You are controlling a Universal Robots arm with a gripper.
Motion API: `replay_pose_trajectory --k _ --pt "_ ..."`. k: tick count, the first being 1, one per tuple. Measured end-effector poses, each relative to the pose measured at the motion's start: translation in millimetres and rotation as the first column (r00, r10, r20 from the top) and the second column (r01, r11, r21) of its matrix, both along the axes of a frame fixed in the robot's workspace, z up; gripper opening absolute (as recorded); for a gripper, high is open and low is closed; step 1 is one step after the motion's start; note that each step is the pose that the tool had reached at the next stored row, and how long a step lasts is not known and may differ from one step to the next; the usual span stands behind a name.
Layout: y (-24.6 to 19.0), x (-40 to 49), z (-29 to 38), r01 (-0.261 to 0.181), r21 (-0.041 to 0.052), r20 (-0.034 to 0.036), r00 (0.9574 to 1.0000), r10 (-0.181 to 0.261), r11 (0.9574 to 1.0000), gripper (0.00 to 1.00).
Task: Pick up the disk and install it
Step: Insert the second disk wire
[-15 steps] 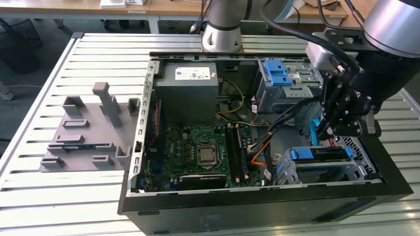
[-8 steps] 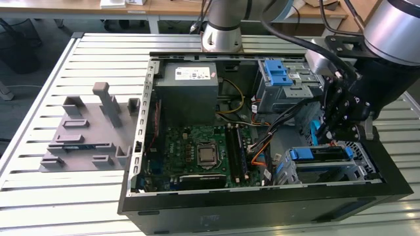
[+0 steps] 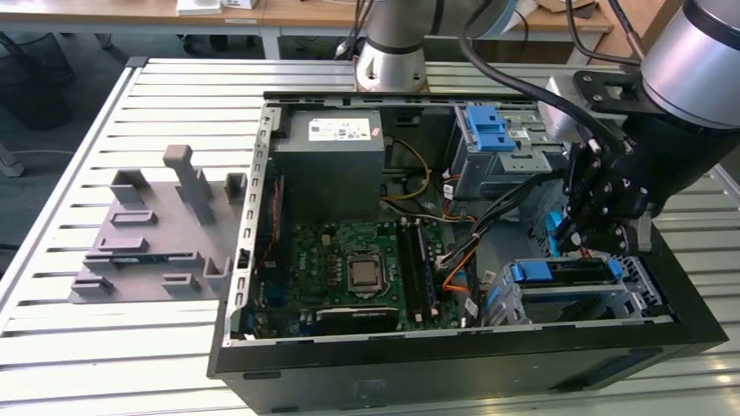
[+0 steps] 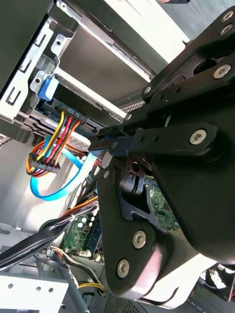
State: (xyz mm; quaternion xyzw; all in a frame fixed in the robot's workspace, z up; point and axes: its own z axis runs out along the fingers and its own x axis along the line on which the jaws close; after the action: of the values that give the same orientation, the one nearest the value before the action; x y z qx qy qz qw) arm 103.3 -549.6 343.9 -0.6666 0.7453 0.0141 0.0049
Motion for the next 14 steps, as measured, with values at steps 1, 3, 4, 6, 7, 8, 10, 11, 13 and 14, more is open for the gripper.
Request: replay_pose_trajectory --k 1,3,4,6,7,8,10,11,13,14 --pt "-0.8 0.0 -0.3 0.000 -0.0001 0.0000 1.0000 0.000 1.0000 0.16" --pt "-3.0 0.0 -1.0 0.001 -0.0002 0.0000 1.0000 -0.001 1.0000 0.16" --pt "-4.3 0.1 -1.4 0.001 -0.0001 0.0000 1.0000 -0.001 1.0000 0.16" --pt "-6.7 0.5 -2.3 0.001 -0.0002 0.0000 1.0000 -0.001 1.0000 0.16" --pt "-7.5 0.7 -2.9 0.001 -0.0001 0.0000 1.0000 -0.001 1.0000 0.16" --pt "-7.8 0.8 -3.4 0.001 0.0001 0.0000 1.0000 -0.001 1.0000 0.16" --pt "-8.3 1.0 -3.9 0.001 0.0000 0.0000 1.0000 -0.001 1.0000 0.16" --pt "-8.5 1.2 -4.1 0.001 -0.0001 0.0000 1.0000 -0.001 1.0000 0.16" --pt "-8.8 1.5 -4.3 0.001 -0.0001 0.0000 1.0000 -0.001 1.0000 0.16" --pt "-9.0 1.7 -4.6 0.001 -0.0001 0.0000 1.0000 -0.001 1.0000 0.16"
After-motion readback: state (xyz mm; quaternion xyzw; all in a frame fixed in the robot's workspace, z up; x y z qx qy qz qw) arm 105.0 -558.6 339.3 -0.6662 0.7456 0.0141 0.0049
